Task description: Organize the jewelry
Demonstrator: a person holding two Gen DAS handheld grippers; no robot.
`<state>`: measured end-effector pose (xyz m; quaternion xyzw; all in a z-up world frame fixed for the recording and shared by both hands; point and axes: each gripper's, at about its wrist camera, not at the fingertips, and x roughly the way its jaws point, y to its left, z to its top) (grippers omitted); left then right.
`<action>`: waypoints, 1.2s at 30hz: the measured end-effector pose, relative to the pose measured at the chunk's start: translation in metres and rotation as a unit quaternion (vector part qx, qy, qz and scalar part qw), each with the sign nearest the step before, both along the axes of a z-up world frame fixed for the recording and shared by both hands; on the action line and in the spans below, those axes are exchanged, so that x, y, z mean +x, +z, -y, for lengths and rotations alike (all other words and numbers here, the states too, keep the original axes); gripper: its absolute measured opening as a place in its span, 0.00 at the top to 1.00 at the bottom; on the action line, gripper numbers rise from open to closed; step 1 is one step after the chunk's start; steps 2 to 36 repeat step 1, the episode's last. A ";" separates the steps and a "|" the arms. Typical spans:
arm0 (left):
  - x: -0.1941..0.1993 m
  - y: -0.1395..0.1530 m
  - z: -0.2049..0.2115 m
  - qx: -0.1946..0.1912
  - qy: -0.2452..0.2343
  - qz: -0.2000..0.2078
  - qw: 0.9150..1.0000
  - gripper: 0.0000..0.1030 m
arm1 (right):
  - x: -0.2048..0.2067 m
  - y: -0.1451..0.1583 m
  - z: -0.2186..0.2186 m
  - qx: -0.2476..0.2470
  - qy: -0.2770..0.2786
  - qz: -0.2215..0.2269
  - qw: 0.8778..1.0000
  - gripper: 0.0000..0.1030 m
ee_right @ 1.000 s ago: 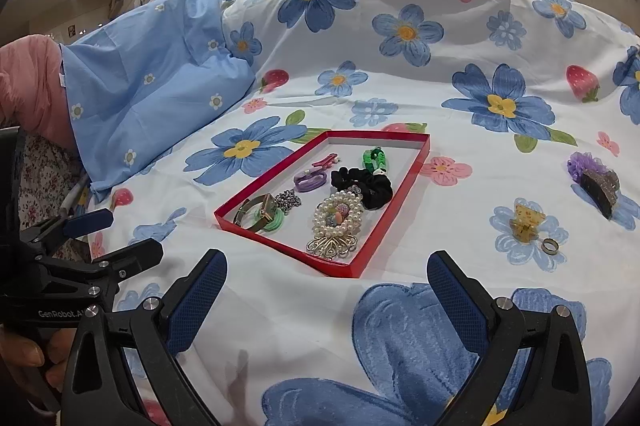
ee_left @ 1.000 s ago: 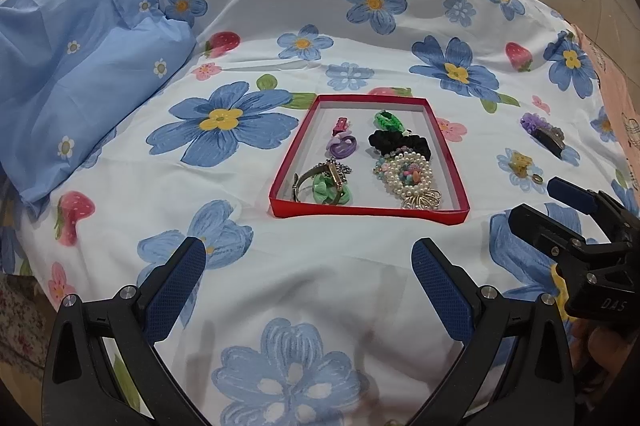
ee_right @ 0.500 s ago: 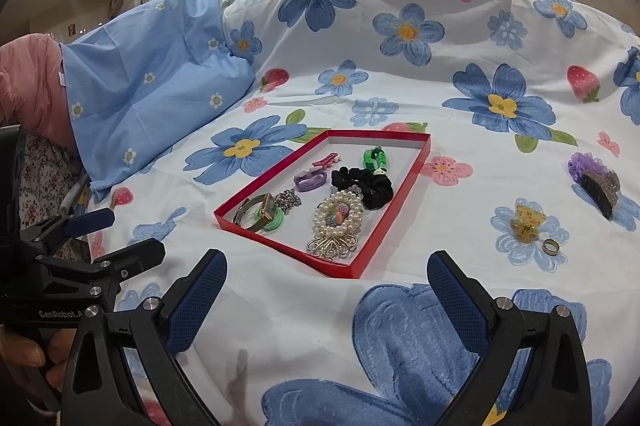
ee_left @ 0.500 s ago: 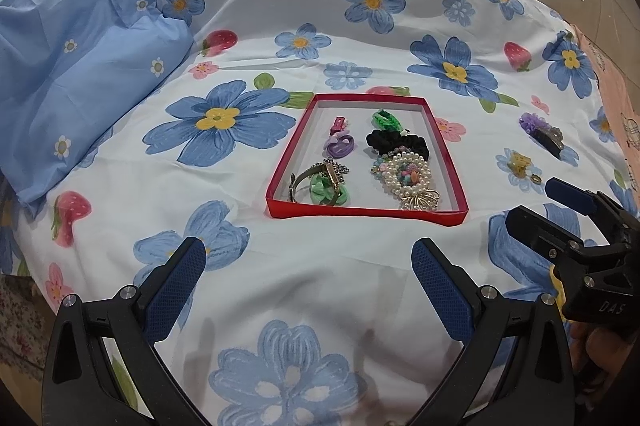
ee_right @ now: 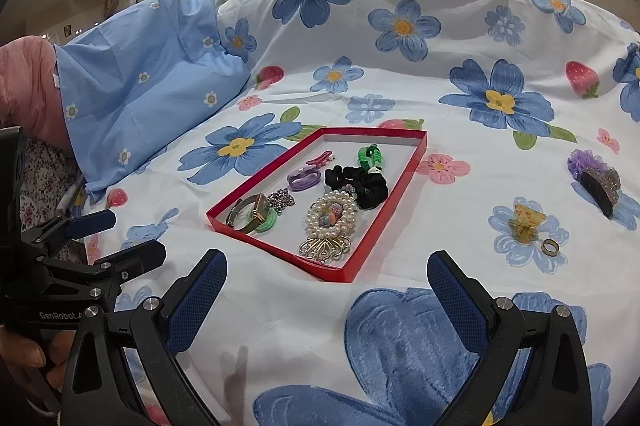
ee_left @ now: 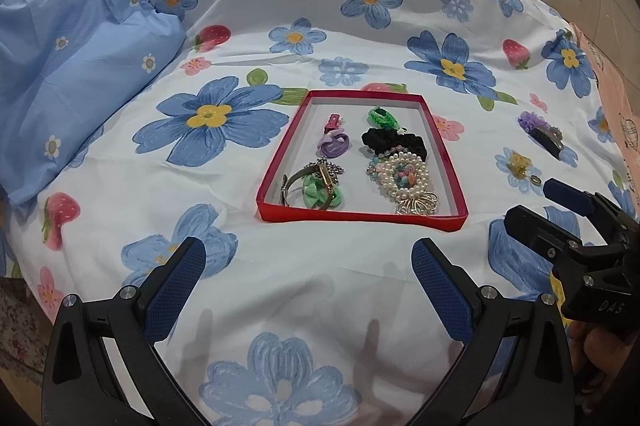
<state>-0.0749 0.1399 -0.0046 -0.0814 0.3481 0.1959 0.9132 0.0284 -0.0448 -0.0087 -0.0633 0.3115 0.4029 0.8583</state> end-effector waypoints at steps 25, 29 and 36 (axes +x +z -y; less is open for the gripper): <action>0.002 -0.001 0.000 -0.002 -0.002 -0.001 1.000 0.00 | 0.002 0.000 0.000 -0.001 -0.001 -0.001 1.000 0.02; 0.002 -0.001 0.000 -0.002 -0.002 -0.001 1.000 0.00 | 0.002 0.000 0.000 -0.001 -0.001 -0.001 1.000 0.02; 0.002 -0.001 0.000 -0.002 -0.002 -0.001 1.000 0.00 | 0.002 0.000 0.000 -0.001 -0.001 -0.001 1.000 0.02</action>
